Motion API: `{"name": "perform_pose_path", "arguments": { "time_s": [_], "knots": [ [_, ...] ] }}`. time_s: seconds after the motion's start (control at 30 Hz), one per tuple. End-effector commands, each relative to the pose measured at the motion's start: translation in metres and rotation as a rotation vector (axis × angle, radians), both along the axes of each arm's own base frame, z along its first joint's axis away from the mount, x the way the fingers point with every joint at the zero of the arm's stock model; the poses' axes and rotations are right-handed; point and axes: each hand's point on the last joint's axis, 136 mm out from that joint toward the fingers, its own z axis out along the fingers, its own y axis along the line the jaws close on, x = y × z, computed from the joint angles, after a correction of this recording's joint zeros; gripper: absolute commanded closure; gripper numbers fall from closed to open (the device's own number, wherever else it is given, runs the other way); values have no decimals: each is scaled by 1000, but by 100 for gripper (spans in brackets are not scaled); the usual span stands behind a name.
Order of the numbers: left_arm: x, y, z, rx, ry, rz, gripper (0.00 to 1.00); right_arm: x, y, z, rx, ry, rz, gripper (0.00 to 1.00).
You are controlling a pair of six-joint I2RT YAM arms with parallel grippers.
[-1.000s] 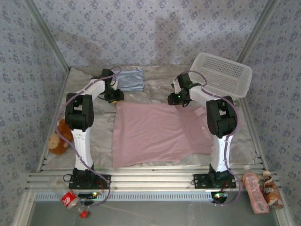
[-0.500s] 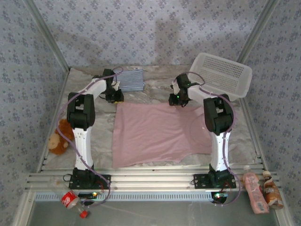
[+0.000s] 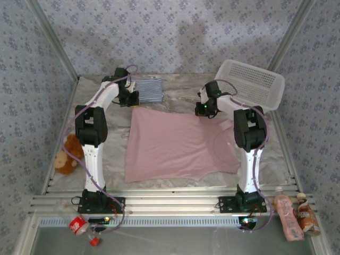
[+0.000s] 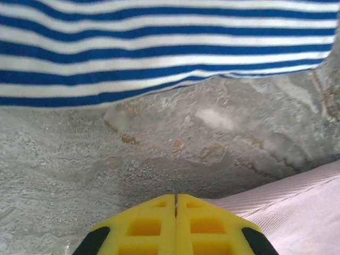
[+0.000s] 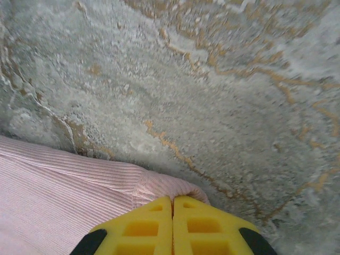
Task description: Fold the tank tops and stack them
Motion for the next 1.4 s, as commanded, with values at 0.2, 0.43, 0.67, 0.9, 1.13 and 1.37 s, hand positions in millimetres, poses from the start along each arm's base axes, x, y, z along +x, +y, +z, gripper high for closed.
{"name": "perform_pose_path", "arguments": {
  "time_s": [0.2,0.43,0.67,0.9,1.13,1.37],
  "knots": [
    [-28,2,44,-4,-25,-24,97,-12,5,49,122,-110,41,91],
    [-63,4,49,-20,-21,-14,97,-46,10,59,150,-143,80,90],
    [-100,9,33,-17,33,-5,96,-87,18,50,157,-114,109,90],
    [-118,13,7,2,87,-14,95,-110,20,27,157,-61,111,90],
    [-130,19,-17,47,121,-40,93,-128,22,8,144,-17,117,90],
    [-129,18,-22,71,125,-67,93,-122,23,14,149,-46,103,91]
  ]
}}
